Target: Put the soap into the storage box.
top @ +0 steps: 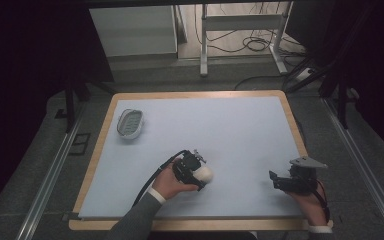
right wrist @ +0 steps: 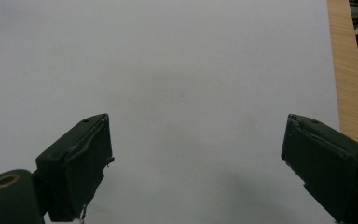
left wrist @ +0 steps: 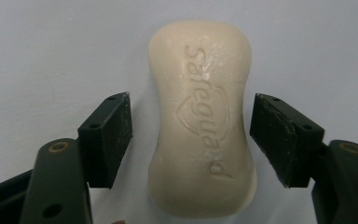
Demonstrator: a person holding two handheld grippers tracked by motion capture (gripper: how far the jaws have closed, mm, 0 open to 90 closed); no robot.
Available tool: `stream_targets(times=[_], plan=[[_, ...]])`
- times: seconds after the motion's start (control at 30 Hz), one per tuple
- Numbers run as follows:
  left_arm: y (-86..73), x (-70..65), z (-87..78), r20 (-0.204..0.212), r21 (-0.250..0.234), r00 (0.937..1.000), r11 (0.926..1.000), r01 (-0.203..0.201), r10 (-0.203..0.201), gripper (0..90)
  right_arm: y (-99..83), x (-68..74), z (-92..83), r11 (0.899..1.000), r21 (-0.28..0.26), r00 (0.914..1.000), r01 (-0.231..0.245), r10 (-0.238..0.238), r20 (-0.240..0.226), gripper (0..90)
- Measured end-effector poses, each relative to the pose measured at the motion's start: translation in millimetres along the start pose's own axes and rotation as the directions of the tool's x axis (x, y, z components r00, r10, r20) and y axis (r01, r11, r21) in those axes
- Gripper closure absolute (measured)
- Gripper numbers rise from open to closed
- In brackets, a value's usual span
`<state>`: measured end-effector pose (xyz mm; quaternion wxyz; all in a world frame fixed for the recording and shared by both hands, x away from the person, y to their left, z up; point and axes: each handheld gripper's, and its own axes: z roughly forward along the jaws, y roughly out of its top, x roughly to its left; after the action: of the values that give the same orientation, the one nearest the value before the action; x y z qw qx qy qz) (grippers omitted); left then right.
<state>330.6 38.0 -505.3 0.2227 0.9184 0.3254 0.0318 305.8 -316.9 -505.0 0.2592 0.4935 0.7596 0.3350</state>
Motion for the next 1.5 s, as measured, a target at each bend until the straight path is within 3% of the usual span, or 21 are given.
stream_targets(times=[0.43,0.57,0.93,1.3,1.5], plan=[[1.7,-5.3,4.2,-0.026,0.025,0.9996,0.9997,-0.006,0.006,43.6,0.0,-2.9,-1.7,1.0,-0.005,0.9999,-0.01,0.01,0.007,8.3],[3.3,-8.8,5.4,-0.051,0.032,0.9987,0.9995,-0.007,0.009,44.3,0.0,-2.8,-1.6,1.0,0.0,0.9999,-0.009,0.009,0.008,8.4],[3.5,-9.0,4.3,-0.057,0.026,0.9977,0.999,-0.035,0.037,49.4,-0.6,-4.9,-2.6,1.0,-0.002,0.9998,-0.017,0.017,0.011,8.3],[0.0,2.1,-7.8,-0.002,-0.014,0.9997,0.9996,-0.024,0.024,49.4,-0.8,-7.1,-4.0,1.0,-0.004,0.9997,-0.019,0.019,0.017,8.3],[-1.6,9.1,-13.1,0.002,-0.036,1.0,0.9993,-0.009,0.009,49.4,-1.1,-6.7,-3.3,1.0,-0.002,0.9997,-0.017,0.017,0.017,8.3]])
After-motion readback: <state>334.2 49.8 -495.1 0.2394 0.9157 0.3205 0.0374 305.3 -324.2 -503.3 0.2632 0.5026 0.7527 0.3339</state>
